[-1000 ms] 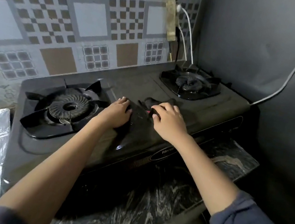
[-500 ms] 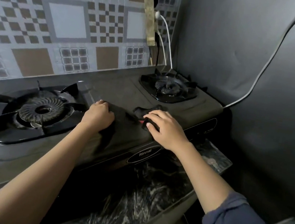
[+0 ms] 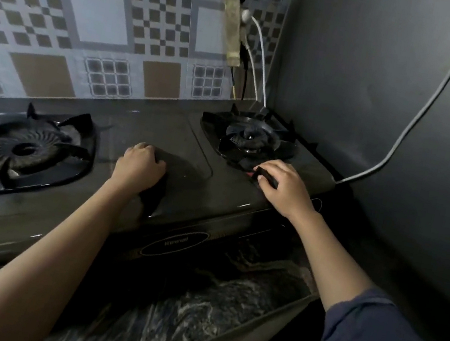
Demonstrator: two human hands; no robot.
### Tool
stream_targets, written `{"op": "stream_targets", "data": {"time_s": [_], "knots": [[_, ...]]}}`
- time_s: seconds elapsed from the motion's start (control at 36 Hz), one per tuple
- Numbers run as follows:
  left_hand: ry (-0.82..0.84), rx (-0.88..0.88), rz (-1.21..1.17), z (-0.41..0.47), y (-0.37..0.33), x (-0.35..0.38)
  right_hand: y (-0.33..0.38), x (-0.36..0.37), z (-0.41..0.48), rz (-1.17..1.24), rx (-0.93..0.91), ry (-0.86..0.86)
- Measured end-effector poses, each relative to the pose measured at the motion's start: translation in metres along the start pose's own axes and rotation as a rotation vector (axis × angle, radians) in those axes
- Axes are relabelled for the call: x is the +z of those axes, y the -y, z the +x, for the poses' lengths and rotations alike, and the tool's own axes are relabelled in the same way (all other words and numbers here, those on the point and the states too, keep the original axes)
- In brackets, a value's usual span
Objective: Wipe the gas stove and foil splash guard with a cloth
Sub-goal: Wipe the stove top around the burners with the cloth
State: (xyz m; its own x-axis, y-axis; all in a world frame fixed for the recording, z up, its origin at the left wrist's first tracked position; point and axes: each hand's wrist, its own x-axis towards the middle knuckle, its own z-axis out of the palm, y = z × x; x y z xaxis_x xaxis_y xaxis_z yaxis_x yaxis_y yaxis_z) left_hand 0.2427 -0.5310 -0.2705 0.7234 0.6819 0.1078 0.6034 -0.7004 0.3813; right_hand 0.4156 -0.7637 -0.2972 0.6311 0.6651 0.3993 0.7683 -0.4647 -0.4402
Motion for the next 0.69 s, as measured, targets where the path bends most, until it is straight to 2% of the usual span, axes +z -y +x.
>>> {"op": "stream_targets", "data": {"time_s": [0.22, 0.42, 0.58, 0.69], "knots": [[-0.041, -0.073, -0.001, 0.002, -0.010, 0.007, -0.048, -0.021, 0.008, -0.028, 0.081, -0.128], [-0.071, -0.113, 0.009, 0.001, -0.019, 0.012, -0.082, -0.036, 0.030, -0.041, 0.159, -0.060], [-0.094, -0.118, 0.010, -0.002, -0.022, 0.016, -0.085, -0.040, 0.040, -0.014, 0.365, -0.075], [-0.085, -0.113, 0.003, -0.004, -0.022, 0.016, -0.081, -0.035, 0.034, 0.015, 0.474, -0.193]]}}
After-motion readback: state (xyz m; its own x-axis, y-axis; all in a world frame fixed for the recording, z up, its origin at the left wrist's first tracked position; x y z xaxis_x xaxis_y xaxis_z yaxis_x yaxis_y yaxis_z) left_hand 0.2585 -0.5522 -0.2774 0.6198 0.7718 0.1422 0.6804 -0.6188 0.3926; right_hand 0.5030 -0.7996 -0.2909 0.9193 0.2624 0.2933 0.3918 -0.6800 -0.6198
